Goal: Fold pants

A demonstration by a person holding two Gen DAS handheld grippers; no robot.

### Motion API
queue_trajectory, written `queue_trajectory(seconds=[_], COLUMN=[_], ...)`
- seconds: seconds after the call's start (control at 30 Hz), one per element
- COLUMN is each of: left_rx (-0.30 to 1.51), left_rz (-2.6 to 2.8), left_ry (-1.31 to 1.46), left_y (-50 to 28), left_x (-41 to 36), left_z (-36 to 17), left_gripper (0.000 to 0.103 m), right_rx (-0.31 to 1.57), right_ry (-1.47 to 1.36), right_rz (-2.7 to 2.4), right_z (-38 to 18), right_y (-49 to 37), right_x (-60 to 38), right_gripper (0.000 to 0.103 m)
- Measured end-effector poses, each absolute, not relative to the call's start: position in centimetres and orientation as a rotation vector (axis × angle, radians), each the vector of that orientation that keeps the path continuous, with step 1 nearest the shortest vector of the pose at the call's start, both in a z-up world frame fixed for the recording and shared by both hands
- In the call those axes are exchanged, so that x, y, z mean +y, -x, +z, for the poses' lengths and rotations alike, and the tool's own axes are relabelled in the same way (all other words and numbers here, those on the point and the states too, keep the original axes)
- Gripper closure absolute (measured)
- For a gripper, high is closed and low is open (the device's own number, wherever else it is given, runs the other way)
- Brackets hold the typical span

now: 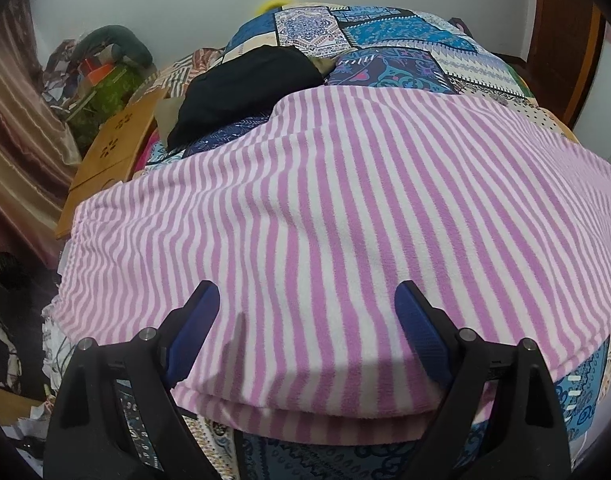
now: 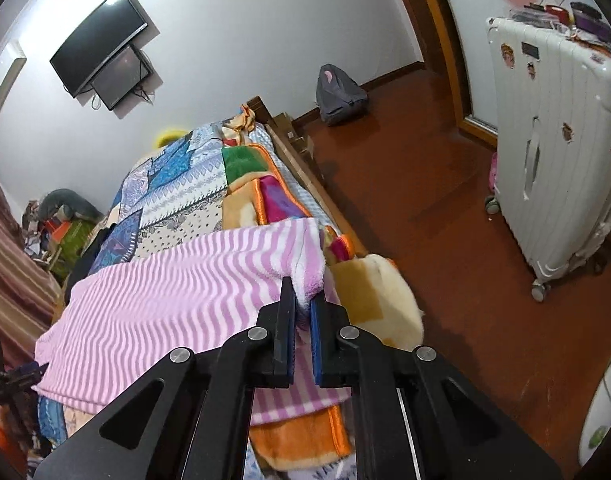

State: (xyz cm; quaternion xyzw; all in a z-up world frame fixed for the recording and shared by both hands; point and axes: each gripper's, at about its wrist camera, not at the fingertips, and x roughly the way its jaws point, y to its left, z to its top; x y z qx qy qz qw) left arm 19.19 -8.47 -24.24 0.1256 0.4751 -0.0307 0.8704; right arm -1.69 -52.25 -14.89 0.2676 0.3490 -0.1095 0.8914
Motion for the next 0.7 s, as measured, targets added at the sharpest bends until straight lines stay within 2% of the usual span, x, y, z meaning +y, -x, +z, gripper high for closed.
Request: queue_trajectory(seconds=[0.37, 0.47, 0.53, 0.6, 0.7], left_rx=[0.964, 0.936, 0.909, 0.890, 0.869], left_rz=[-0.077, -0.113, -0.144, -0.173, -0.218], left_ry=[-0.223, -0.208, -0.206, -0.206, -0.215], left_y=[-17.9, -17.4, -17.1, -17.2, -17.5], left_x=[-6.4, -6.9, -7.8, -8.8, -10.8], left_z=[-21.9, -20.6, -19.6, -19.0, -18.5], left_gripper=[0.013, 0.013, 0.013, 0.013, 0.013], right_rx=[0.969, 0.981, 0.964, 0.932, 0.894], right_ry=[-0.576, -0.510, -0.450, -0.406, -0.349], right_rz=[-0.330, -0.377, -0.396, -0.382, -0.327], right_z=[-22.4, -21.1, -19.3, -17.7, -15.7], right_y=[0.8, 0.8, 0.7, 0.4, -0.6], right_x=[-51.9, -51.9, -51.5, -50.9, -49.4], right_gripper=[0.097, 0.086, 0.071, 0.064, 0.064])
